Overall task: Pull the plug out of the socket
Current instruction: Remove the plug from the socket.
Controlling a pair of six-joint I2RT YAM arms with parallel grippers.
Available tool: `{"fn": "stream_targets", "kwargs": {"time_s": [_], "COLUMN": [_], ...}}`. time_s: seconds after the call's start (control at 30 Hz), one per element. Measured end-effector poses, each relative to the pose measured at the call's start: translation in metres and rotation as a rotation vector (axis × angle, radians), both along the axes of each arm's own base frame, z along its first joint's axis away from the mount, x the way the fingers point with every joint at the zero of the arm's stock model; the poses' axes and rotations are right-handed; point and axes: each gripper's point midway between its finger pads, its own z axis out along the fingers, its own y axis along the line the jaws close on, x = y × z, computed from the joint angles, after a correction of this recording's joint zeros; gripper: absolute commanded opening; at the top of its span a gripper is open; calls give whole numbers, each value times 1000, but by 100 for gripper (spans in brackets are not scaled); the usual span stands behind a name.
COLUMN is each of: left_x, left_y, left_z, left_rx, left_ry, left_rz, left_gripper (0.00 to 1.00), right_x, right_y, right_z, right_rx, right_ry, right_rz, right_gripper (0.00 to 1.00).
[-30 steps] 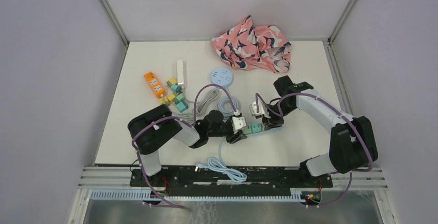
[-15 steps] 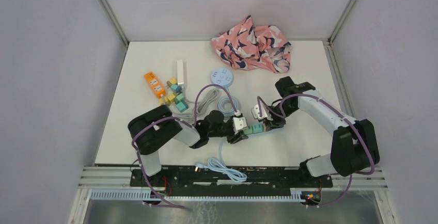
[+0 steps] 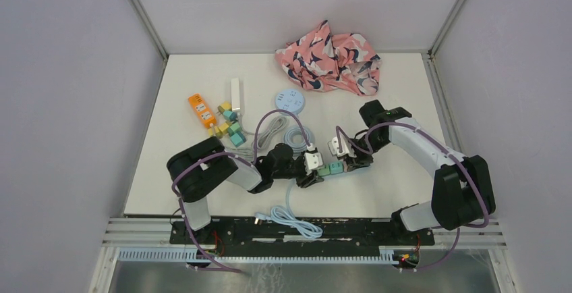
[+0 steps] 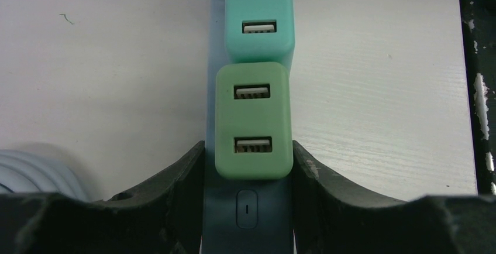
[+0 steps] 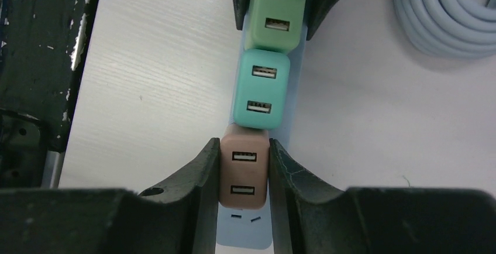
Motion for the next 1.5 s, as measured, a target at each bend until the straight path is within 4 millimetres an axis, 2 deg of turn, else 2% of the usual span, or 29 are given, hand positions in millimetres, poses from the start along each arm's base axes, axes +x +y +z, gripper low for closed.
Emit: {"fn": "stream_targets", "kwargs": {"time_s": [0.17, 0.47, 0.8, 1.2, 1.5], "left_x": [-4, -2, -4, -2, -2], "left_y": [-1, 1, -3, -3, -4], "left_z": [-2, -2, 1, 2, 3], "left_rx": [5, 9, -2, -1, -6], "left_ry": [8, 10, 4, 3, 2], "left_rz": [-13, -6, -17, -11, -15], "left_gripper": [3, 3, 3, 3, 3], "right_x": [-8, 2, -6, 2, -3], "right_y": [4, 2, -2, -5, -3], "right_z": [1, -1, 1, 1, 5], "right_rx": [26, -5, 57, 40, 77], "right_ry": [-13, 23, -4, 12, 5], "right_rz": [90, -9, 99, 5, 27], "right_gripper": [0, 0, 0, 0, 0]}}
